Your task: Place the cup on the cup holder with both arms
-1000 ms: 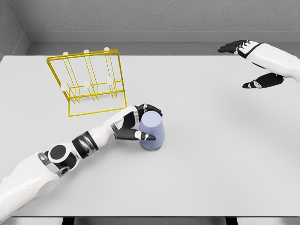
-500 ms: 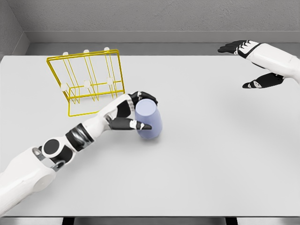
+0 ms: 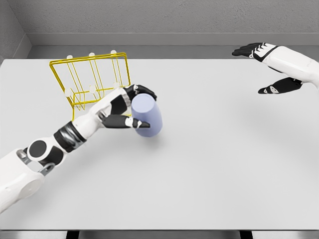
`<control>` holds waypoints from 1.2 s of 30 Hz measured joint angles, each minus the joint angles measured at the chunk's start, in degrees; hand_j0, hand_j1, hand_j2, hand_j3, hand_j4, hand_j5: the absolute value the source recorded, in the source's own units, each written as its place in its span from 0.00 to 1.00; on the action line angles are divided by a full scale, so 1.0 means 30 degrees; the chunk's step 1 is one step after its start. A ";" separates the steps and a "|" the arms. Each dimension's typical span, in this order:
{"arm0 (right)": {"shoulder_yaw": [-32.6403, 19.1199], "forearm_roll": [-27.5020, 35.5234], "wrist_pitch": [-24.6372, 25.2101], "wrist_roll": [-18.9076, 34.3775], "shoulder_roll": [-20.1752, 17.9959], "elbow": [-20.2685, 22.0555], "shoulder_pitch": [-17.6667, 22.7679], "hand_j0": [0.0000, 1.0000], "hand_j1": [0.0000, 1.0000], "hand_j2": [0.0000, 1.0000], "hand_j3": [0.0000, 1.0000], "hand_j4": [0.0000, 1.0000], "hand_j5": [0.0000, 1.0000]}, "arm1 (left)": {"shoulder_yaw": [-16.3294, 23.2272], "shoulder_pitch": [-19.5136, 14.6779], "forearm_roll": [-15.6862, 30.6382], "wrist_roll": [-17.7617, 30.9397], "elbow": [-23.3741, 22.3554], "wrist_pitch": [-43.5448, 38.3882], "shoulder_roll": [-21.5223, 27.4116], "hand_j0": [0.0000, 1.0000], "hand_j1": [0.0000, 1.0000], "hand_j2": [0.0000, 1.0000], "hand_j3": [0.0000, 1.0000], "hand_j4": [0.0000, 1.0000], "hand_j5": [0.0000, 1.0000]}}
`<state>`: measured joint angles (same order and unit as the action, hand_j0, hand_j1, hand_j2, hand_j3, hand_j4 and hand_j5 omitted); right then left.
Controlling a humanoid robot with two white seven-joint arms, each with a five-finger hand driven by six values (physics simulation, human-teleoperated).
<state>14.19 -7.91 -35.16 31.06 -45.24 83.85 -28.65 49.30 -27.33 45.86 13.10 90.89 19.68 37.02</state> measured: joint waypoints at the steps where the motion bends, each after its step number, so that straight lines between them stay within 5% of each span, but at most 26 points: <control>1: -0.0002 -0.0001 0.0000 0.0000 -0.0003 -0.0002 0.0000 1.00 1.00 1.00 1.00 1.00 1.00 | -0.0047 -0.0146 0.0009 0.0001 0.0036 0.0072 0.0090 0.57 0.57 0.57 0.57 0.57 0.57; 20: -0.0008 -0.0016 0.0000 0.0000 0.0011 -0.0022 0.0000 1.00 1.00 1.00 1.00 1.00 1.00 | -0.0769 -0.0908 0.0345 0.0008 0.1237 0.0301 0.0849 0.57 0.57 0.57 0.57 0.57 0.57; 36: -0.0008 -0.0015 0.0000 0.0000 0.0021 -0.0014 0.0000 1.00 1.00 1.00 1.00 1.00 1.00 | -0.1630 -0.1318 0.1010 0.0004 0.0536 0.0273 0.1441 0.57 0.57 0.57 0.57 0.57 0.57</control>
<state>14.17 -7.96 -35.16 31.06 -45.18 83.81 -28.65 44.41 -31.29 48.89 13.11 92.50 20.50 41.35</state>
